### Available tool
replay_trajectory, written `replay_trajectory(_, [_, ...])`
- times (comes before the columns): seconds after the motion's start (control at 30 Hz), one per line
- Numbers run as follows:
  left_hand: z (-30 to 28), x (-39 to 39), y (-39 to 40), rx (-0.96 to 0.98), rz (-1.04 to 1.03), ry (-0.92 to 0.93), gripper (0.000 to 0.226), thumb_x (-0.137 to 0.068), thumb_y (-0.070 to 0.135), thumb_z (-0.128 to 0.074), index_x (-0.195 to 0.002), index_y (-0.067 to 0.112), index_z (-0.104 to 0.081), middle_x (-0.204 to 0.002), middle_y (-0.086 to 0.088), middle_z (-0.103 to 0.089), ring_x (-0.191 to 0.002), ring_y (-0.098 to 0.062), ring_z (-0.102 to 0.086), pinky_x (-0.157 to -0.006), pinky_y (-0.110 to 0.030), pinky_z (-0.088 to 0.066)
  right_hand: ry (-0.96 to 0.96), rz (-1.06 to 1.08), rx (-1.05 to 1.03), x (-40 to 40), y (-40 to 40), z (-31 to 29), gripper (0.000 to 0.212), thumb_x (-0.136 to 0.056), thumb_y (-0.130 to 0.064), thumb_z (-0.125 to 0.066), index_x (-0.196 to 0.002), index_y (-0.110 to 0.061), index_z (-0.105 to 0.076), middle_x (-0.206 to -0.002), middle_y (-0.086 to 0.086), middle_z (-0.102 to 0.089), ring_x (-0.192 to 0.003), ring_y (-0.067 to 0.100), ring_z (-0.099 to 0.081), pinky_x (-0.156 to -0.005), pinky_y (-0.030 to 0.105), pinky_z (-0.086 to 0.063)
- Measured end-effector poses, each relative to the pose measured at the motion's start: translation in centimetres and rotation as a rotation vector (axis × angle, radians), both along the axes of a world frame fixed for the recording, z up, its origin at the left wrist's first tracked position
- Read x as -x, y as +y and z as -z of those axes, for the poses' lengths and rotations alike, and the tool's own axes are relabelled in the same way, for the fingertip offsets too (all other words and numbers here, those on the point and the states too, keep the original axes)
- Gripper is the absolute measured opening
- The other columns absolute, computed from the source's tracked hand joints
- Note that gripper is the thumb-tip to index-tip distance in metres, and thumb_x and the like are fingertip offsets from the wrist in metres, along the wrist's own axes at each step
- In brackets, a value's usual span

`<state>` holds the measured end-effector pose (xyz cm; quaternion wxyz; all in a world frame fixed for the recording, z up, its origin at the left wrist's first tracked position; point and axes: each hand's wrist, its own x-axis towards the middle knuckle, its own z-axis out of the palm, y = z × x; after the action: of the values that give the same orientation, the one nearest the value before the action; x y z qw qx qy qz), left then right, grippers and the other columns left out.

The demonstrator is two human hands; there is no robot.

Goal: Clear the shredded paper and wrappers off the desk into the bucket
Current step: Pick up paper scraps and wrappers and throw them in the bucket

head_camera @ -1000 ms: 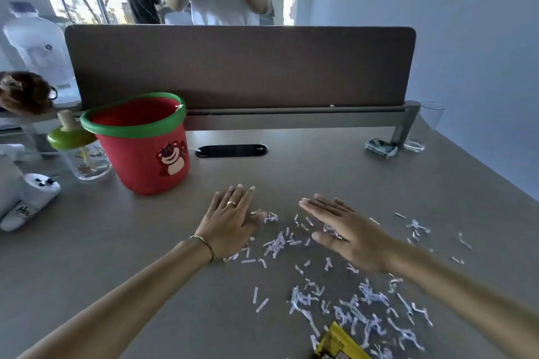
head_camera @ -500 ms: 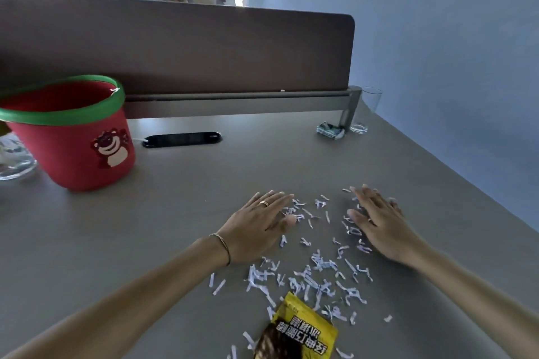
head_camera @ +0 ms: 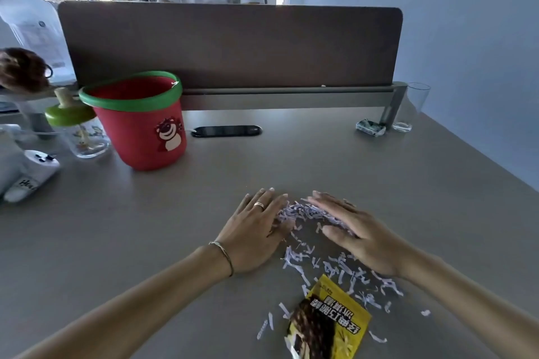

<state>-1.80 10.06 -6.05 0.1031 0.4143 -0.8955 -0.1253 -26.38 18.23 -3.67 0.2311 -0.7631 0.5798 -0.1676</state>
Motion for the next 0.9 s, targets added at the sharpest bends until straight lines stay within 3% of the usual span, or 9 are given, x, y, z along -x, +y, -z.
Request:
replay_trajectory(0.23, [0.2, 4.0, 0.1, -0.029, 0.036, 0.154, 0.057, -0.107, 0.050, -0.028, -0.157, 0.024, -0.031, -0.165, -0.003, -0.030, -0.154, -0.018, -0.017, -0.127, -0.038, -0.010, 0.414, 0.033, -0.023, 2.1, 3.4, 1.5, 0.078, -0.087, -0.087, -0.007, -0.150, -0.054, 0.028, -0.162, -0.020, 0.034, -0.147, -0.003, 0.033, -0.127, 0.036, 0.014])
replay_trajectory(0.37, [-0.9, 4.8, 1.8, -0.263, 0.034, 0.413, 0.055, -0.106, 0.050, -0.033, -0.157, 0.031, -0.029, -0.128, -0.005, -0.064, -0.121, -0.020, -0.058, -0.099, -0.032, -0.045, 0.377, 0.046, 0.010, -0.1, 1.4, 2.0, 0.084, -0.081, -0.092, -0.002, -0.148, -0.053, 0.032, -0.164, -0.014, 0.031, -0.150, 0.002, 0.031, -0.127, 0.039, 0.012])
replay_trajectory(0.43, [-1.5, 4.7, 2.4, -0.357, 0.010, 0.507, 0.058, -0.105, 0.054, -0.034, -0.159, 0.036, -0.020, -0.111, -0.007, -0.067, -0.100, -0.020, -0.065, -0.087, -0.029, -0.050, 0.360, 0.020, 0.036, -1.5, 0.0, 2.0, 0.083, -0.083, -0.089, -0.004, -0.151, -0.052, 0.026, -0.164, -0.013, 0.029, -0.149, 0.001, 0.031, -0.128, 0.039, 0.010])
replay_trajectory(0.5, [-1.7, 4.5, 2.5, -0.427, -0.015, 0.640, 0.062, -0.103, 0.058, -0.036, -0.159, 0.042, -0.015, -0.123, 0.000, -0.060, -0.098, -0.008, -0.061, -0.089, -0.022, -0.048, 0.321, -0.004, 0.079, -2.9, -1.4, 2.1, 0.078, -0.091, -0.082, -0.016, -0.156, -0.051, 0.013, -0.167, -0.016, 0.020, -0.150, -0.002, 0.026, -0.129, 0.040, 0.005])
replay_trajectory(0.57, [-1.5, 4.2, 2.2, -0.456, -0.055, 0.761, 0.064, -0.101, 0.061, -0.039, -0.158, 0.047, -0.014, -0.138, 0.014, -0.047, -0.099, 0.011, -0.053, -0.096, -0.019, -0.041, 0.256, 0.002, 0.165, -3.9, -2.5, 2.1, 0.074, -0.095, -0.076, -0.030, -0.159, -0.049, -0.006, -0.171, -0.018, -0.001, -0.155, -0.002, 0.009, -0.129, 0.041, -0.007])
replay_trajectory(0.63, [-1.5, 3.8, 2.0, -0.448, -0.109, 0.813, 0.063, -0.102, 0.058, -0.041, -0.158, 0.047, -0.015, -0.123, 0.029, -0.046, -0.093, 0.020, -0.048, -0.096, -0.018, -0.038, 0.221, 0.041, 0.268, -4.5, -3.1, 2.3, 0.071, -0.092, -0.075, -0.038, -0.156, -0.045, -0.026, -0.166, -0.019, -0.025, -0.154, 0.002, -0.017, -0.126, 0.038, -0.022])
replay_trajectory(0.73, [-1.6, 2.9, 1.4, -0.371, -0.185, 0.765, 0.057, -0.105, 0.051, -0.038, -0.158, 0.039, -0.022, -0.093, 0.030, -0.049, -0.093, 0.018, -0.046, -0.096, -0.021, -0.038, 0.286, 0.062, 0.352, -5.1, -3.7, 2.6, 0.073, -0.087, -0.079, -0.042, -0.149, -0.040, -0.041, -0.153, -0.016, -0.044, -0.139, 0.011, -0.043, -0.116, 0.037, -0.037])
replay_trajectory(0.8, [-1.5, 2.2, 0.8, -0.333, -0.209, 0.718, 0.053, -0.106, 0.050, -0.037, -0.156, 0.037, -0.028, -0.120, 0.015, -0.063, -0.117, 0.008, -0.047, -0.103, -0.027, -0.039, 0.345, 0.035, 0.398, -5.1, -4.2, 2.7, 0.069, -0.086, -0.078, -0.046, -0.141, -0.038, -0.051, -0.141, -0.013, -0.054, -0.127, 0.014, -0.051, -0.107, 0.037, -0.045])
replay_trajectory(0.9, [-1.1, 1.4, 0.2, -0.277, -0.214, 0.640, 0.051, -0.105, 0.049, -0.037, -0.154, 0.033, -0.035, -0.146, 0.001, -0.054, -0.136, -0.015, -0.047, -0.110, -0.035, -0.041, 0.381, -0.032, 0.441, -4.5, -5.2, 2.4, 0.046, -0.091, -0.068, -0.046, -0.119, -0.035, -0.063, -0.111, -0.012, -0.059, -0.103, 0.014, -0.056, -0.083, 0.033, -0.052])
